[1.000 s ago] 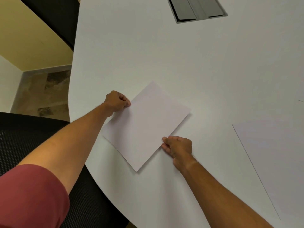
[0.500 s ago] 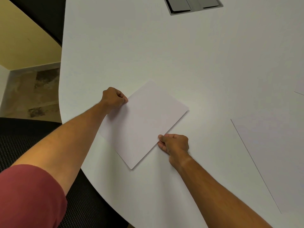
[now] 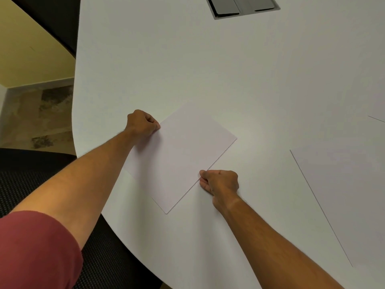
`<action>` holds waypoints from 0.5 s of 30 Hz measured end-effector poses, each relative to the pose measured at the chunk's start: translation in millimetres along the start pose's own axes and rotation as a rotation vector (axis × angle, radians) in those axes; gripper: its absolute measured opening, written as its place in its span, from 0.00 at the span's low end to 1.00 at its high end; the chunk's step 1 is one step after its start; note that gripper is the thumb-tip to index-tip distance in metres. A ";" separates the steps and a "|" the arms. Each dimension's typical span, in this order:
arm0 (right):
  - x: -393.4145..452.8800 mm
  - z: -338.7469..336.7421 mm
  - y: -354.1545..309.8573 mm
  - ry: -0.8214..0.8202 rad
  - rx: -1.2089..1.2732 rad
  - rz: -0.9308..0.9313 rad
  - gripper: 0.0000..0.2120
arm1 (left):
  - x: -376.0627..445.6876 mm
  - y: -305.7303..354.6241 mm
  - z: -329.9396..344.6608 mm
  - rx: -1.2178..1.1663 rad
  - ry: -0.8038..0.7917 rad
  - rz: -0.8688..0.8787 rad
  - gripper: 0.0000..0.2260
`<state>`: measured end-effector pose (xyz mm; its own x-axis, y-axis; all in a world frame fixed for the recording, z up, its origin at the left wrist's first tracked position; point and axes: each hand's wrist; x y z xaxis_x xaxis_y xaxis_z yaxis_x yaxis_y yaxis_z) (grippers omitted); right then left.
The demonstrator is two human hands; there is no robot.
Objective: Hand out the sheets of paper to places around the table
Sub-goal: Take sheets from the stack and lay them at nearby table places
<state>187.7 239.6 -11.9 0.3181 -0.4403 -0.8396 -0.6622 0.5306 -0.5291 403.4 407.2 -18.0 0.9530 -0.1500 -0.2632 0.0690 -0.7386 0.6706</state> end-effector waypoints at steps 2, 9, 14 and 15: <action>-1.3 0.2 -0.4 0.009 -0.004 -0.004 0.06 | -1.2 0.0 -0.5 0.000 0.002 0.002 0.01; -4.0 -0.7 4.7 0.072 -0.146 -0.075 0.06 | -12.3 1.7 -3.8 0.000 0.049 0.061 0.02; -18.2 -3.7 3.2 0.161 -0.444 -0.373 0.09 | -37.7 8.8 -0.2 0.089 0.045 0.207 0.17; -21.9 -5.3 2.8 0.162 -0.498 -0.444 0.11 | -44.8 11.1 0.6 0.141 0.047 0.264 0.19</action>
<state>175.3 246.9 5.6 0.5519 -0.6626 -0.5063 -0.7378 -0.1050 -0.6668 361.2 405.4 0.7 0.9455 -0.3205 -0.0582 -0.2211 -0.7626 0.6079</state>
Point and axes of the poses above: each hand's wrist, its own x-axis towards the middle knuckle, its own z-axis out of the palm, y = z × x, and after that the axes turned 7 degrees about z, right-handed
